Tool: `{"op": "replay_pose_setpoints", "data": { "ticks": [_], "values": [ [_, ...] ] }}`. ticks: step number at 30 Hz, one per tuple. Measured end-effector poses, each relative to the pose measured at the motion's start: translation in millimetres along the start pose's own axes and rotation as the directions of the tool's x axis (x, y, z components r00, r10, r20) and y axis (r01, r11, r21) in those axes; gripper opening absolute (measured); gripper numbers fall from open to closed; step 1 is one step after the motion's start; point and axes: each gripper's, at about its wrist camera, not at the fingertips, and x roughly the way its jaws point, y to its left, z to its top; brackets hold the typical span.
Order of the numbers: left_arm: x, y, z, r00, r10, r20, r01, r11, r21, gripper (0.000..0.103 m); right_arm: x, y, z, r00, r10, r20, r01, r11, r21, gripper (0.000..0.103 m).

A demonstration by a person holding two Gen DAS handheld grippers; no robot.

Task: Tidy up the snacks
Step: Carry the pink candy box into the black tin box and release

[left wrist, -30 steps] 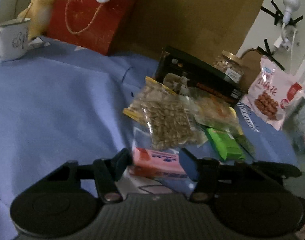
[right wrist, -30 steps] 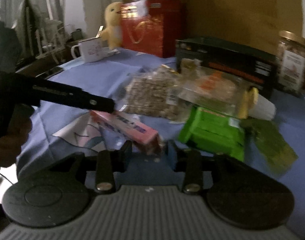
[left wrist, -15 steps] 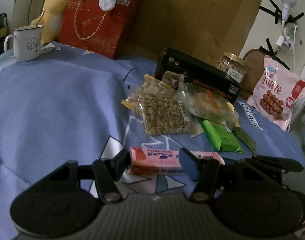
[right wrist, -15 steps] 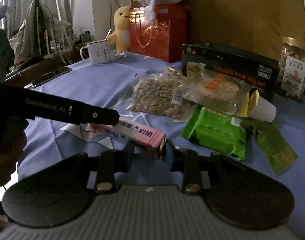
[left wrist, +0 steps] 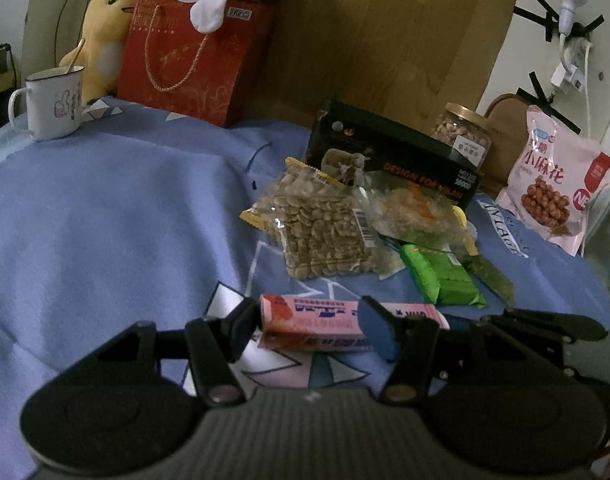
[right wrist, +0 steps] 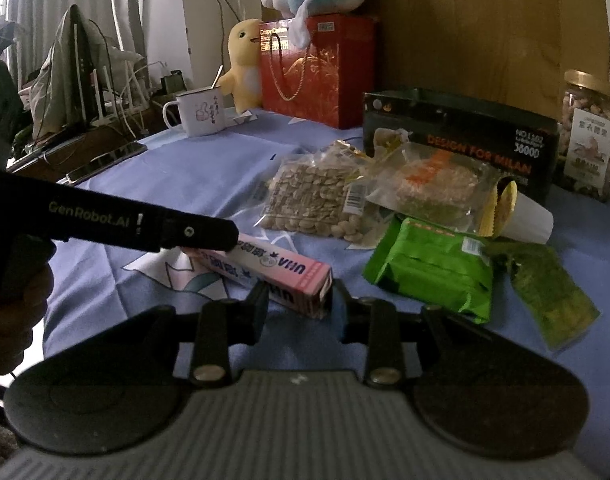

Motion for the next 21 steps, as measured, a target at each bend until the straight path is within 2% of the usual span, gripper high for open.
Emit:
{"op": "replay_pose_setpoints", "data": {
  "ticks": [5, 10, 13, 16, 19, 21],
  "values": [
    [-7.5, 1.5, 10.3, 0.999, -0.017, 0.028, 0.017, 1.000, 0.001, 0.057, -4.1, 2.2, 6.0, 1.000, -0.001, 0.017, 0.001, 1.000, -0.010, 0.036],
    [5.2, -18.8, 61.7, 0.992, -0.108, 0.072, 0.103, 0.992, 0.071, 0.057, -15.4, -10.5, 30.9, 0.991, -0.078, 0.105, 0.081, 0.997, -0.017, 0.036],
    [22.8, -42.4, 98.2, 0.979, -0.176, 0.108, 0.160, 0.977, 0.144, 0.057, -23.3, -31.7, 53.2, 0.975, -0.156, 0.160, 0.158, 0.987, -0.002, 0.036],
    [47.8, -62.7, 132.8, 0.965, -0.228, 0.128, 0.204, 0.963, 0.176, 0.057, -26.1, -60.5, 79.3, 0.950, -0.233, 0.209, 0.236, 0.972, 0.014, 0.036],
    [77.0, -72.1, 158.9, 0.966, -0.229, 0.122, 0.205, 0.961, 0.183, 0.057, -11.4, -86.0, 100.2, 0.937, -0.276, 0.213, 0.278, 0.960, 0.021, 0.036],
    [99.9, -70.6, 167.5, 0.970, -0.221, 0.100, 0.204, 0.966, 0.157, 0.059, 6.3, -98.0, 106.8, 0.937, -0.292, 0.192, 0.294, 0.956, 0.020, 0.037]
  ]
}}
